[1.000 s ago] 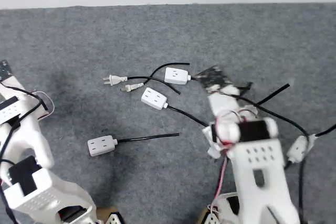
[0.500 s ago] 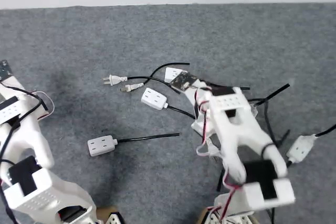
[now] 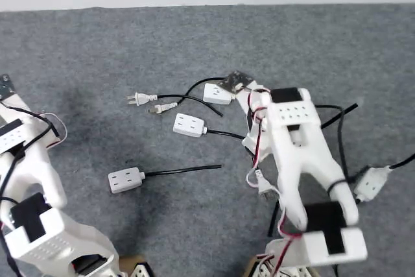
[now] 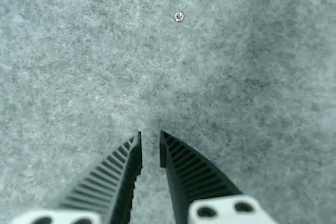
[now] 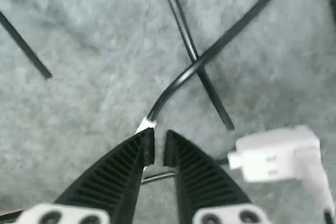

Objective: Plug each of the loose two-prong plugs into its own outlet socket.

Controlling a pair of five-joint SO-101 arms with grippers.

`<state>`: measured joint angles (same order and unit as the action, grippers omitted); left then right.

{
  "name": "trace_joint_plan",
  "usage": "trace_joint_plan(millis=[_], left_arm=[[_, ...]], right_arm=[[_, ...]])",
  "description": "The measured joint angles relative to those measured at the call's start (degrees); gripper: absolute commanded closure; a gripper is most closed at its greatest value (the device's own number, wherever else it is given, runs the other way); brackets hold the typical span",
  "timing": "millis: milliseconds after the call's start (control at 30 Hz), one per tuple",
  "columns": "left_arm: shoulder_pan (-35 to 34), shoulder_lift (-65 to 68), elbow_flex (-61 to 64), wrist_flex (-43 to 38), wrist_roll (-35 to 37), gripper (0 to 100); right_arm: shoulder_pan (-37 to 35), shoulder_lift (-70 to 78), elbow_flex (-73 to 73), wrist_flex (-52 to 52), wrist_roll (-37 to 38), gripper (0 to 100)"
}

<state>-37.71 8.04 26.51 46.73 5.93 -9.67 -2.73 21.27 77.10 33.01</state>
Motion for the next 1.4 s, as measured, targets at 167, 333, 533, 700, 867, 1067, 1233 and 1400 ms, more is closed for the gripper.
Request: trace_joint_plan(millis=[167,333,533,700,867,1067,1233,1400], left_arm=[[0.0,0.0,0.0,0.0,0.0,94],[0.0,0.0,0.0,0.0,0.0,94],[0.0,0.0,0.0,0.0,0.0,94],[0.0,1.05,0.0,0.0,0.0,94],[0.0,1.05,0.0,0.0,-0.09,94],[0.0,1.05,0.0,0.0,-0.18,94],[1.41,0.97,0.0,0.7,0.09,94],[10.64,-3.78,0.0,11.87,4.92,94]], right_arm=[[-2.11,-8.62,13.89,-6.07,-5.54,86.3],[-2.46,-10.64,25.76,-17.05,-10.81,86.2],[-2.37,-5.8,26.81,-23.65,-12.48,86.2],[-2.02,-2.29,24.44,-23.21,-12.57,89.3],[-1.76,-1.23,23.65,-23.12,-12.57,98.3],[0.0,-0.97,23.03,-22.59,-16.62,99.1],[1.23,-1.67,23.21,-22.33,-17.85,99.1],[1.23,-6.95,29.1,-26.2,-17.93,99.1]])
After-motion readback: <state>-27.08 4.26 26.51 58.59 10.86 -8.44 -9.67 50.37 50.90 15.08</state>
